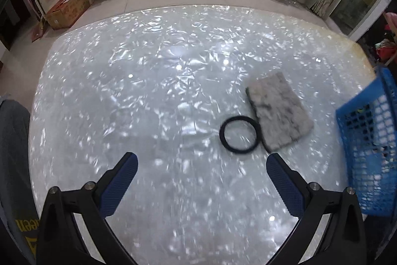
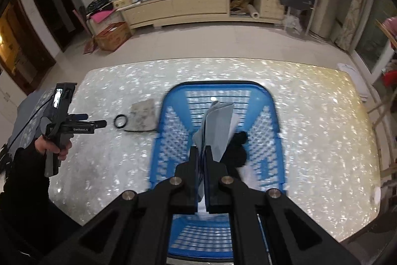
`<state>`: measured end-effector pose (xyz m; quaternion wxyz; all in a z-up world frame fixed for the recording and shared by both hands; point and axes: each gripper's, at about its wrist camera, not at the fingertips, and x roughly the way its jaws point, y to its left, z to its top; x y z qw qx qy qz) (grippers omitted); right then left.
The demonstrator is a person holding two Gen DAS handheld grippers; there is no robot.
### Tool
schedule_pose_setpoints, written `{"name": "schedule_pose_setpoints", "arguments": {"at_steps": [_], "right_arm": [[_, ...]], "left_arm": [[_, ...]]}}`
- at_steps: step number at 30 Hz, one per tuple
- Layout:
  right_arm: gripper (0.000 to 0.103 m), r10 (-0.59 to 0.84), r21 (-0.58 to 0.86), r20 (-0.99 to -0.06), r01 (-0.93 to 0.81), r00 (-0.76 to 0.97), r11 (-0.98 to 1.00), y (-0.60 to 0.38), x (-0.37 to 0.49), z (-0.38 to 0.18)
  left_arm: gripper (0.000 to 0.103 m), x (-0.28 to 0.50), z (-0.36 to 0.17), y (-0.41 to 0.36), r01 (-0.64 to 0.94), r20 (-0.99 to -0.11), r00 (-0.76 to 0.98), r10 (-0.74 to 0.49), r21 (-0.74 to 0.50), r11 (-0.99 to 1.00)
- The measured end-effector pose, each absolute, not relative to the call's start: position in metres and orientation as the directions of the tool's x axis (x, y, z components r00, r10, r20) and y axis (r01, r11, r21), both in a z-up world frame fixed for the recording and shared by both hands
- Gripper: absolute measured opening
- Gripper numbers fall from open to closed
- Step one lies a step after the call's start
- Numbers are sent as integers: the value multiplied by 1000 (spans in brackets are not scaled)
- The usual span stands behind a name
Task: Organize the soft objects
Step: 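Lift the blue cloth with the right gripper and carry it over the basket, then release the blue cloth into the basket with the right gripper while the left grasps the black rubber ring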
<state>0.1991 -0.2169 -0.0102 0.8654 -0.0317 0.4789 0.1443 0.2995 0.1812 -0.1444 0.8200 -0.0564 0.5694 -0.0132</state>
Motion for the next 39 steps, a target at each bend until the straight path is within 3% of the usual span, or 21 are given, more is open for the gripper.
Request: {"name": "schedule_pose_setpoints", "arguments": {"at_steps": [7, 10, 16, 20, 23, 32, 39], "right_arm": [[3, 202, 75, -843, -263, 498, 962, -238, 201, -10], [3, 182, 54, -845, -258, 503, 965, -242, 199, -6], [3, 157, 28, -838, -247, 523, 969, -251, 201, 2], [3, 96, -55, -836, -257, 540, 965, -242, 207, -5], [3, 19, -149, -849, -273, 529, 950, -227, 212, -22], [3, -14, -199, -909, -404, 416, 893, -191, 188, -67], [3, 78, -56, -956, -440, 281, 896, -187, 184, -90]], "left_arm": [[94, 329, -174, 171, -32, -951, 308, -33, -45, 998], [84, 338, -182, 163, -16, -955, 295, -12, -18, 1000], [55, 350, -177, 147, 31, -953, 304, -5, 5, 1000], [24, 352, -172, 140, 46, -951, 307, -17, -2, 999], [13, 354, -170, 136, 41, -951, 308, -25, -13, 999], [11, 330, -173, 154, 25, -946, 312, -89, -85, 996], [11, 299, -165, 160, 30, -935, 334, -124, -121, 992]]}}
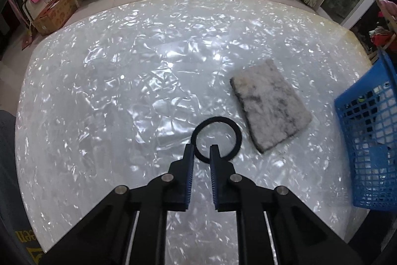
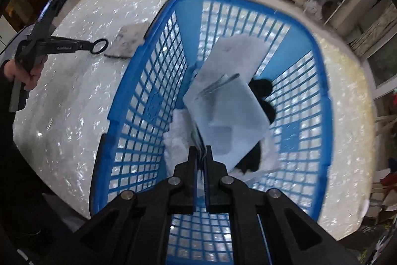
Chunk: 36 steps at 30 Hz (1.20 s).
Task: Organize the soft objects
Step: 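Release the blue cloth into the basket with the right gripper while the left grasps the black rubber ring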
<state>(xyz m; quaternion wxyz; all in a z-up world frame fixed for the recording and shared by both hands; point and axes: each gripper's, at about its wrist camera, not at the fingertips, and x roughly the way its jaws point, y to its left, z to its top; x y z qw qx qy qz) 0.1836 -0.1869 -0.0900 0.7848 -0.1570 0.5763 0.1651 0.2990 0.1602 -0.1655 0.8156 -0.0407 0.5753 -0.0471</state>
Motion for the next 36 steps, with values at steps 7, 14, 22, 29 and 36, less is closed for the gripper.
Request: {"name": "schedule_pose_setpoints", "arguments": {"at_steps": [7, 14, 22, 29, 36], "right_arm": [[39, 123, 19, -959, -376, 254, 927, -200, 186, -87], [62, 132, 0, -938, -380, 321, 925, -207, 172, -62], [72, 141, 4, -927, -368, 347, 930, -220, 164, -53], [72, 143, 8, -920, -346, 366, 938, -226, 169, -48], [72, 152, 20, -917, -339, 369, 941, -223, 166, -48]], "left_arm": [[11, 279, -141, 164, 48, -921, 365, -137, -128, 991], [11, 279, -131, 168, 35, -920, 374, -120, -115, 993], [11, 304, -160, 170, 25, -939, 329, -101, -98, 995], [21, 315, -170, 165, 32, -939, 333, -80, -74, 997], [38, 329, -172, 157, 50, -944, 325, -57, -43, 998]]}}
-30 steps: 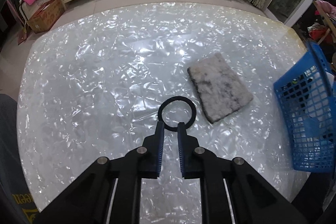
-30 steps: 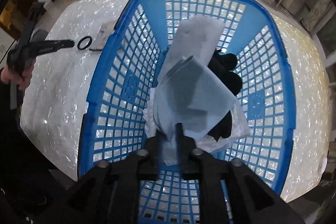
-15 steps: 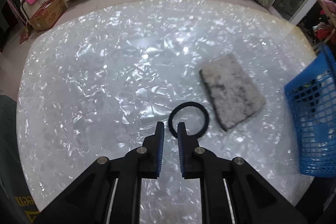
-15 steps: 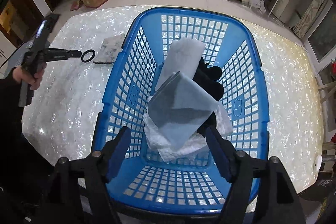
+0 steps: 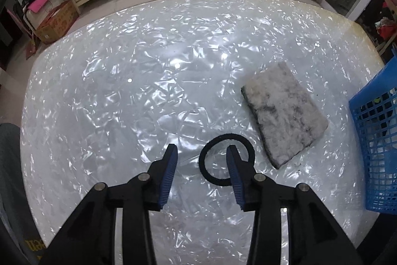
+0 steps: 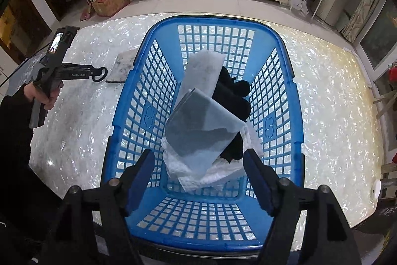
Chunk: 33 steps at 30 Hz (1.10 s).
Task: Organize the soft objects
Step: 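Release the blue cloth into the basket with the right gripper while the left grasps the black rubber ring, then carry the black rubber ring with the left gripper into the basket and release it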
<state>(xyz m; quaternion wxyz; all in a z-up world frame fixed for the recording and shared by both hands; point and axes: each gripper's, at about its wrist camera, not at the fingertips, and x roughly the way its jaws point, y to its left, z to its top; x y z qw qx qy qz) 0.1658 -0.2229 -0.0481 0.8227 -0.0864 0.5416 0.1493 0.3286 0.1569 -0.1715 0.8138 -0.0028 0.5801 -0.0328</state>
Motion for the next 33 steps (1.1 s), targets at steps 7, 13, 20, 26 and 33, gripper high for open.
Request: {"name": "schedule_pose_setpoints", "arguments": {"at_steps": [7, 13, 20, 26, 33], "right_arm": [[72, 175, 47, -910, -326, 377, 944, -234, 165, -45], [72, 191, 75, -904, -297, 383, 952, -246, 166, -46], [72, 201, 84, -895, -293, 398, 952, -251, 160, -40], [72, 196, 81, -887, -276, 419, 958, -258, 158, -38], [89, 148, 33, -883, -255, 446, 966, -262, 148, -38]], "left_arm": [[37, 334, -172, 152, 49, -944, 329, -10, 7, 999], [5, 323, -172, 143, 78, -939, 344, -25, 2, 997], [3, 316, -174, 140, 65, -940, 338, -48, -27, 998], [3, 295, -156, 130, 79, -934, 346, -87, -64, 995], [3, 261, -99, 103, 147, -905, 405, -130, -76, 986]]}}
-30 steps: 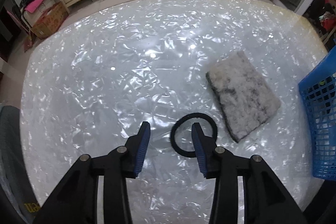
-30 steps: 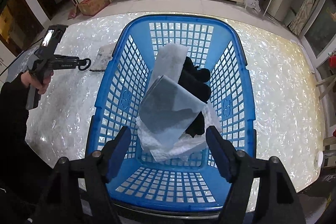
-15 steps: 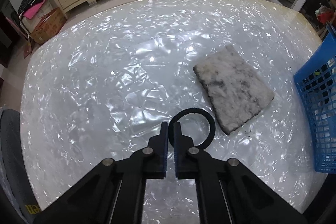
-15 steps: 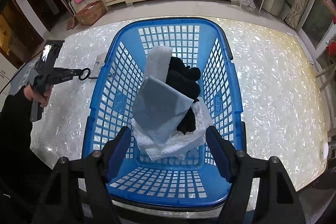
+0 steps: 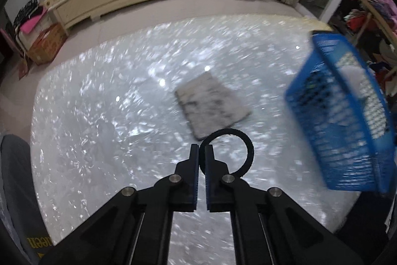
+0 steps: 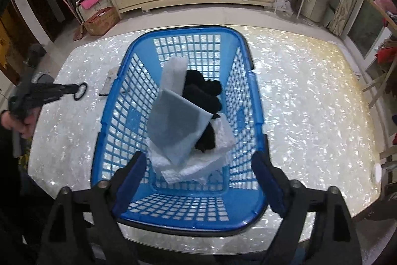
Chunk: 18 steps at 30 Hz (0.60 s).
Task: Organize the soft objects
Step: 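Carry the black rubber ring with the left gripper into the basket and release it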
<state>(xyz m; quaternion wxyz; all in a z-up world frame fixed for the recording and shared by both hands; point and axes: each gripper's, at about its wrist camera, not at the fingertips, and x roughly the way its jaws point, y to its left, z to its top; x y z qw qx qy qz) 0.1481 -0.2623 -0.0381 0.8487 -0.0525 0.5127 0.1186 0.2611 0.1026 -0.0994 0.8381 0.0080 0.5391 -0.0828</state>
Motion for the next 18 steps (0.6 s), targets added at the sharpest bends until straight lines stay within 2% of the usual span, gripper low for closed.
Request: {"name": "schedule_pose_setpoints", "arguments": {"at_steps": [8, 18], "right_arm": [[102, 116, 13, -869, -213, 481, 977, -280, 139, -36], [103, 131, 40, -860, -191, 494, 981, -297, 132, -37]], "left_arm": [[3, 227, -39, 42, 250, -867, 458, -196, -86, 964], [3, 209, 0, -62, 435, -849, 440, -291, -82, 897]]}}
